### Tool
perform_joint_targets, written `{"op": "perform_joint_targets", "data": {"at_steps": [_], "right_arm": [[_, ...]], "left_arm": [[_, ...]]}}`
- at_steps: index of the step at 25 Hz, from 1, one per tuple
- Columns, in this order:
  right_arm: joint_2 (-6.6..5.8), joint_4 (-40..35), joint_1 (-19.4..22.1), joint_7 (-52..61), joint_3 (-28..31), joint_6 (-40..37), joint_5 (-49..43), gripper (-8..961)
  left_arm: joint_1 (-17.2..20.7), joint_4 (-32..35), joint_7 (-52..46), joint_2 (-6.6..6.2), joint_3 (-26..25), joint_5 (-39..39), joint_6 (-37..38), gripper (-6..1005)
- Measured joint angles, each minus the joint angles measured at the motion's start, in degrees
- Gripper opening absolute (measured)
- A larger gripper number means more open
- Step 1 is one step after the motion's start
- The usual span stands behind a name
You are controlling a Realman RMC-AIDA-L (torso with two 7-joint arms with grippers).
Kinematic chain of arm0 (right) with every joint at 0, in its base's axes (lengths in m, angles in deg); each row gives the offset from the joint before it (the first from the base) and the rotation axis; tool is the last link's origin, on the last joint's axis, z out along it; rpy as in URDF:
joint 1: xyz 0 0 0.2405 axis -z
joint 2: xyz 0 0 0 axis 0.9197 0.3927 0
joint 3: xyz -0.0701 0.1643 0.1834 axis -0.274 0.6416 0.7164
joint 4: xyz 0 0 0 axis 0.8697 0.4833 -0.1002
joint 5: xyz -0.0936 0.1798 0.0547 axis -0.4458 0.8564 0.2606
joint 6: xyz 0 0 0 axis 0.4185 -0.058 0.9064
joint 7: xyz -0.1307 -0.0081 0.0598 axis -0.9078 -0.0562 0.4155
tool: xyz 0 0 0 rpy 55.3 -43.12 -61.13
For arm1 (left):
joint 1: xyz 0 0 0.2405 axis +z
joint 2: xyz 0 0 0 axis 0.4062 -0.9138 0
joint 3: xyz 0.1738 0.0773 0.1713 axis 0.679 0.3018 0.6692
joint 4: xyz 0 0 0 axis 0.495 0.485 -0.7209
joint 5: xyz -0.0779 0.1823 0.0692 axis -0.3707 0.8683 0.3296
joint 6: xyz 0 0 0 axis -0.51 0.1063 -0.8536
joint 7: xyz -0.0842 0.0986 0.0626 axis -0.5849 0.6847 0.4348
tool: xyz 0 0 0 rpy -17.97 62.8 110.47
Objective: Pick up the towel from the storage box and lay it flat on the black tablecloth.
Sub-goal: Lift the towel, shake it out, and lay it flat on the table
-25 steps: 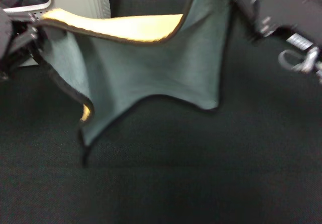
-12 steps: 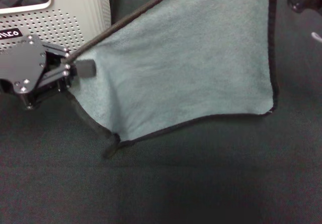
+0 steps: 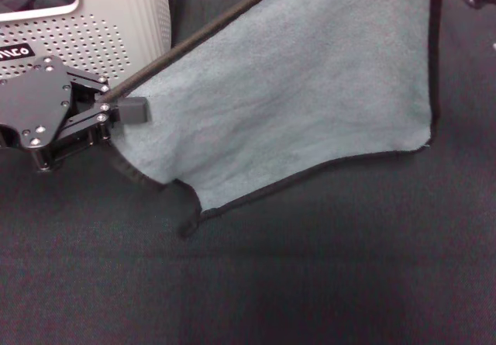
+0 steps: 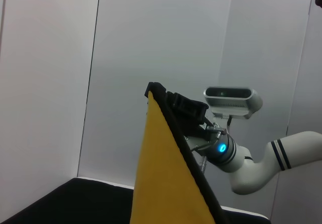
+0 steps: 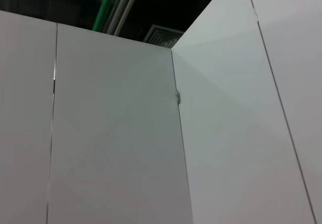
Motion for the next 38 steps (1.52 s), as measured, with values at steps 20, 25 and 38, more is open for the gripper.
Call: {"op": "perform_joint_targets", "data": {"at_steps": [20, 25, 38], "right_arm": [[-0.07, 0.66, 0.34, 0.14, 1.26, 2.16, 0.26, 3], [-0.19, 1.33, 0.09, 1.85, 2.96, 2.18, -0.12, 3], [-3.76, 4.04, -5.84, 8.97, 5.41, 2.59, -1.86, 4]], "left_arm": [[-0.69, -0.37, -0.98, 0.06, -0.39, 0.6, -0.25, 40], [-2.75, -0.74, -2.33, -0.01, -1.4, 0.43, -0.47, 21], [-11.45, -6.0, -3.27, -1.24, -7.84, 0.72, -1.04, 20]]}}
